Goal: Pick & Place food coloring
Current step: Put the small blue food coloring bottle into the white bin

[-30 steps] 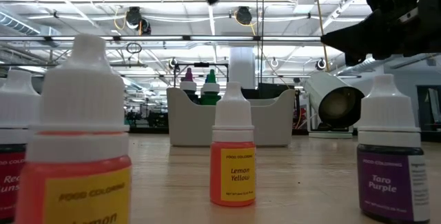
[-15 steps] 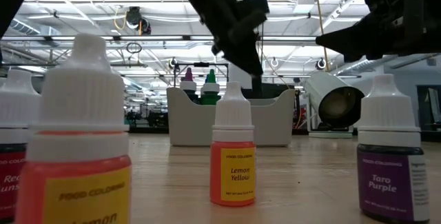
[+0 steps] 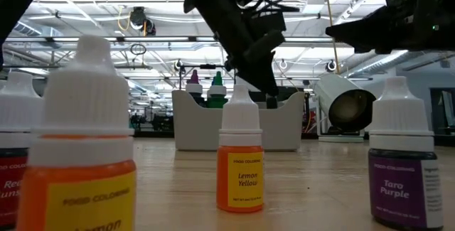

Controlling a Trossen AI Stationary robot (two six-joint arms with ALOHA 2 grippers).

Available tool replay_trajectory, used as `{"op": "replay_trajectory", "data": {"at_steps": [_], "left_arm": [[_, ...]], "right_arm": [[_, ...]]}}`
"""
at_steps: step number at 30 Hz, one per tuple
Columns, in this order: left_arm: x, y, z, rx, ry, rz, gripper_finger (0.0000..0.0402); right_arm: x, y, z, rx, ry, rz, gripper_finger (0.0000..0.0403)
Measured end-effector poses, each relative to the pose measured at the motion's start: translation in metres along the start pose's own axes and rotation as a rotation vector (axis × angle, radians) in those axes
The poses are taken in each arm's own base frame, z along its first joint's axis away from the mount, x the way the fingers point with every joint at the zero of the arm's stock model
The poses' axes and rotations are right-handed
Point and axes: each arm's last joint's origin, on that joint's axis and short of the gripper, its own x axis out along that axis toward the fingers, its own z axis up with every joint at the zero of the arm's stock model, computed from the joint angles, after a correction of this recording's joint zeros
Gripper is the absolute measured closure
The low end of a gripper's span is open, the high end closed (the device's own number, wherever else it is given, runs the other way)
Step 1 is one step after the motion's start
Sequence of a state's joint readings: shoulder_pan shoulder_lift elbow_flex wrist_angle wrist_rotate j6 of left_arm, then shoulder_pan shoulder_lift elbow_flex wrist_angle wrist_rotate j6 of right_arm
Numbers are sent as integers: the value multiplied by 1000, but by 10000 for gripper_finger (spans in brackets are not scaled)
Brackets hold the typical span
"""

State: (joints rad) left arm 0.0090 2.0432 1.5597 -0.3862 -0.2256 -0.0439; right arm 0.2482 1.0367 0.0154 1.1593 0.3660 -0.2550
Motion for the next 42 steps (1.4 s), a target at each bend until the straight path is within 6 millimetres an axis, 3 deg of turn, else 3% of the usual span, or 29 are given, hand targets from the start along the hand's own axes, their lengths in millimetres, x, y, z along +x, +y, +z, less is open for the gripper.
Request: {"op": "replay_trajectory", "data": {"at_steps": [11,23,35,42], "left_arm": [[1,1,-2,21,15,-3,339],[13,-1,-20,13,14,-5,336],[15,4,-18,15,-10,-6,335],[30,-2,-25,42,7,-14,335]], "right_arm": [[0,-1,2,-13,-19,-5,403],[0,0,2,-5,-19,-4,403],[0,0,2,-12,-19,-4,403],[0,-1,2,-12,-18,-5,403]]}}
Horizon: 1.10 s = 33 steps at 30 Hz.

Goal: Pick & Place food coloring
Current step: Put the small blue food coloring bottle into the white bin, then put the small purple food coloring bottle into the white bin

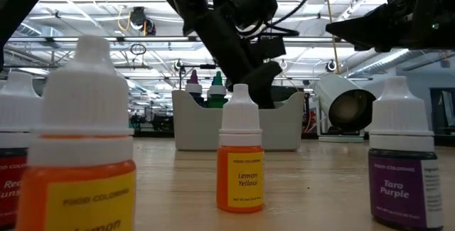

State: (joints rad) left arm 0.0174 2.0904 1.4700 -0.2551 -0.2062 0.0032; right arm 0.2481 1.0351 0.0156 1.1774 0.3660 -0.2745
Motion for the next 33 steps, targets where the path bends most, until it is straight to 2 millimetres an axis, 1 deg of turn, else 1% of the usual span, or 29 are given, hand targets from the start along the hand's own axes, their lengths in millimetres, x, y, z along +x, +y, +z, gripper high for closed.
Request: {"op": "replay_trajectory", "data": {"at_steps": [5,16,19,25,28,29,31,33], "left_arm": [[6,-1,-4,6,16,-3,335],[7,1,-3,14,4,-18,333],[7,1,-3,29,5,-19,313],[5,2,4,33,-16,-9,247],[-6,2,13,63,-14,-12,227],[-14,1,21,66,-32,-15,222],[-36,-2,35,76,-41,-26,215],[-66,-6,51,85,-51,-41,212]], "right_arm": [[0,0,0,1,-2,0,403],[0,0,-1,-3,7,2,403],[0,0,-1,-4,11,3,403],[0,0,-1,-4,11,4,403],[0,0,-1,-4,11,4,403],[0,0,-1,-5,12,4,403],[0,0,-1,-4,12,4,403],[0,1,-2,-6,16,5,403]]}}
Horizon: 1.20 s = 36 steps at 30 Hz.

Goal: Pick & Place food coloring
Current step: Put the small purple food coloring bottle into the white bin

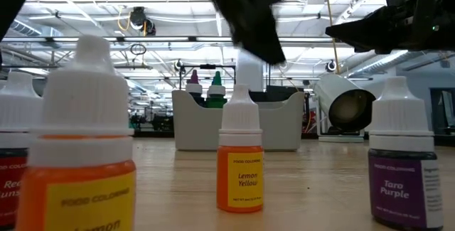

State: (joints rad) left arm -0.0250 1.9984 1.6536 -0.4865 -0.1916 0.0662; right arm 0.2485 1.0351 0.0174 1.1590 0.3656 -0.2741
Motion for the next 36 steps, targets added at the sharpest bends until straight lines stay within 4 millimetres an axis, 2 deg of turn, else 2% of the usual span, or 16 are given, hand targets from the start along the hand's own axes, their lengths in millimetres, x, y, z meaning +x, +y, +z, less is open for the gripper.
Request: {"op": "replay_trajectory", "data": {"at_steps": [4,8,11,15,18,22,25,28,33,36], "left_arm": [[-73,-10,18,112,68,8,225],[-163,-14,20,130,-55,105,279],[-215,-8,-1,64,-130,105,332],[-250,-2,-55,-68,-157,70,393],[-252,-5,-105,-161,-147,36,389],[-227,-23,-162,-164,-252,-8,396],[-208,-29,-194,-131,-412,10,395],[-197,-22,-218,-74,-524,63,394],[-201,6,-240,-116,-605,90,397],[-200,14,-258,-122,-640,56,399]], "right_arm": [[0,0,0,6,4,1,403],[0,1,-2,9,24,7,403],[0,1,-3,10,25,6,403],[0,1,-3,14,29,7,403],[0,1,-3,12,31,6,403],[0,1,-2,15,23,4,403],[0,0,-2,14,24,3,403],[0,1,-2,16,24,3,403],[0,0,-2,16,23,2,403],[0,0,-2,10,18,0,403]]}}
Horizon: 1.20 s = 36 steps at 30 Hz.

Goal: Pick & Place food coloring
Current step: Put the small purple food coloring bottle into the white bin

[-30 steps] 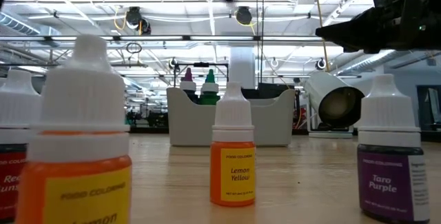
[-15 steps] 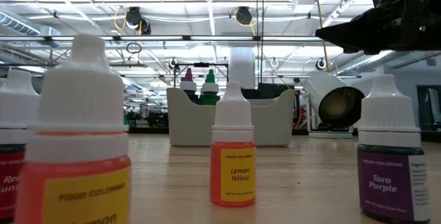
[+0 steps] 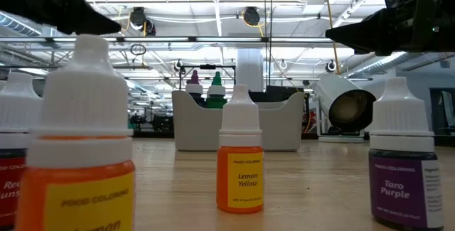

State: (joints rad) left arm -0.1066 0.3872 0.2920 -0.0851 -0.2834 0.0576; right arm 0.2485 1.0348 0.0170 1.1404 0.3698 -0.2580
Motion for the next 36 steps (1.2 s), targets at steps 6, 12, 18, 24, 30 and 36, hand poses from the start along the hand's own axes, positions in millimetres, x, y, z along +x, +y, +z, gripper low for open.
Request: {"op": "replay_trajectory", "data": {"at_steps": [6,12,18,24,30,36], "left_arm": [[-8,5,-35,-15,-98,-53,399],[-10,5,-56,-34,-182,-54,399],[-10,4,-56,-32,-213,-102,397],[-9,5,-57,-28,-193,-64,367],[-8,5,-58,-39,-181,-63,356],[-7,4,-59,-90,-163,-68,356]], "right_arm": [[0,0,0,-16,0,0,403],[0,0,0,-17,-1,3,403],[1,1,-2,-22,33,13,403],[33,20,22,-21,241,112,403],[68,64,65,-21,406,261,403],[90,131,101,-84,477,384,403]]}}
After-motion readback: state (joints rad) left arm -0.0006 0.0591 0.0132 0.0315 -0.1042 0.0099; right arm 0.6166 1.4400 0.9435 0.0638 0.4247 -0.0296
